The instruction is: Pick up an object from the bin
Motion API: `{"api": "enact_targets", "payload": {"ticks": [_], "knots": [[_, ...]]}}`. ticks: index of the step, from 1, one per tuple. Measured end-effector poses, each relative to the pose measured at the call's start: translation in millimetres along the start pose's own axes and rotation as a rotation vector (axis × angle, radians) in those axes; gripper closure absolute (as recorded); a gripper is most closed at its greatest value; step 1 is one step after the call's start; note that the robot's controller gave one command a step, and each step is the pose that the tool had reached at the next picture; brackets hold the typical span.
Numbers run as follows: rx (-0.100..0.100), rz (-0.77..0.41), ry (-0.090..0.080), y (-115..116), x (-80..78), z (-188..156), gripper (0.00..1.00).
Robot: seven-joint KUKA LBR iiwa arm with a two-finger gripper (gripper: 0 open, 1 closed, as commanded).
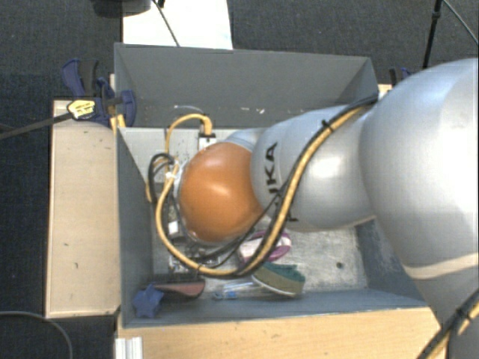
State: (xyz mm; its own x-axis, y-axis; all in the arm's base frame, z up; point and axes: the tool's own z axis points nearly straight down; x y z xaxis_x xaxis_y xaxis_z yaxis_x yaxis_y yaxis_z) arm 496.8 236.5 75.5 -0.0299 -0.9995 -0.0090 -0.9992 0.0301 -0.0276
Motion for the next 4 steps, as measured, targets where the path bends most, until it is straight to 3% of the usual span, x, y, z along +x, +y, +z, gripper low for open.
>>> {"api": "enact_targets", "payload": {"ticks": [1,2,3,4], "knots": [[-0.021,-0.298,0.001,3.0,7.8,-156.0,1.0],[-0.034,-0.246,0.005,-28.0,0.4,-69.2,1.0],[-0.012,-0.312,-0.008,-47.8,-2.9,-37.4,1.0],[0.0,-0.647,-0.016,-55.4,-21.0,-28.3,1.0]]}}
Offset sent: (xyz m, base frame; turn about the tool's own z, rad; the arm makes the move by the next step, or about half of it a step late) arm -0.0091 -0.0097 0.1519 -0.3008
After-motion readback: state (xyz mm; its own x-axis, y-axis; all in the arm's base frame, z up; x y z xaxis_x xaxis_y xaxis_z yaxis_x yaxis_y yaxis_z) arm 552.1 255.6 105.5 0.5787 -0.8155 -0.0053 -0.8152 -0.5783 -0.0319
